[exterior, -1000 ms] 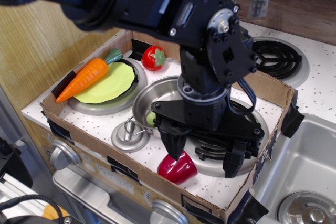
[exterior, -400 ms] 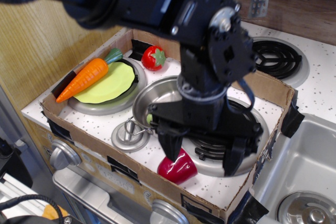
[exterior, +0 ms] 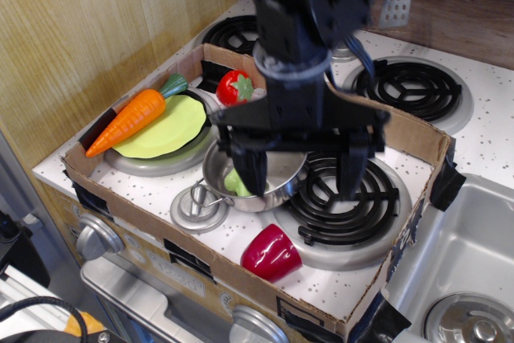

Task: Take broccoli out of pan

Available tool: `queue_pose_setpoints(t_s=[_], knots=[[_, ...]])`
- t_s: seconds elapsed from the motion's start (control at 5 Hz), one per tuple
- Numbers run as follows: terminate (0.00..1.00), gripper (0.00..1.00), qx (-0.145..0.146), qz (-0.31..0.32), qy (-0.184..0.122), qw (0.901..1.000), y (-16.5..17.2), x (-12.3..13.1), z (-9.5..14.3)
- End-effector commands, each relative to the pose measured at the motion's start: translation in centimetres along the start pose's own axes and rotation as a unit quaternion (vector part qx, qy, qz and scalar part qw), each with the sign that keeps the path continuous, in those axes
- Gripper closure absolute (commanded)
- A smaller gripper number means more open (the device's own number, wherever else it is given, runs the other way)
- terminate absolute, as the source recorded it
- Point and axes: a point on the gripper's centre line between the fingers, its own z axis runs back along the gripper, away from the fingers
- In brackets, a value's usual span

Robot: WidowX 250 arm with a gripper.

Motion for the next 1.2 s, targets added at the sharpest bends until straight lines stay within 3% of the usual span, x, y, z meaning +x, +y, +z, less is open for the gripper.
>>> queue_pose_setpoints(t_s=[0.0, 0.4, 0.6, 1.0], knots=[[0.0, 0.0, -0.043, 0.059, -0.049, 0.9961, 1.6, 4.6, 0.6], [0.0, 0.0, -0.063, 0.063, -0.07, 0.9936, 3.0, 6.7, -1.4], [0.0, 0.0, -0.046, 0.077, -0.055, 0.9945, 3.8, 6.8, -3.1], [0.0, 0.0, -0.045, 0.093, -0.036, 0.994, 5.2, 6.4, -4.6]])
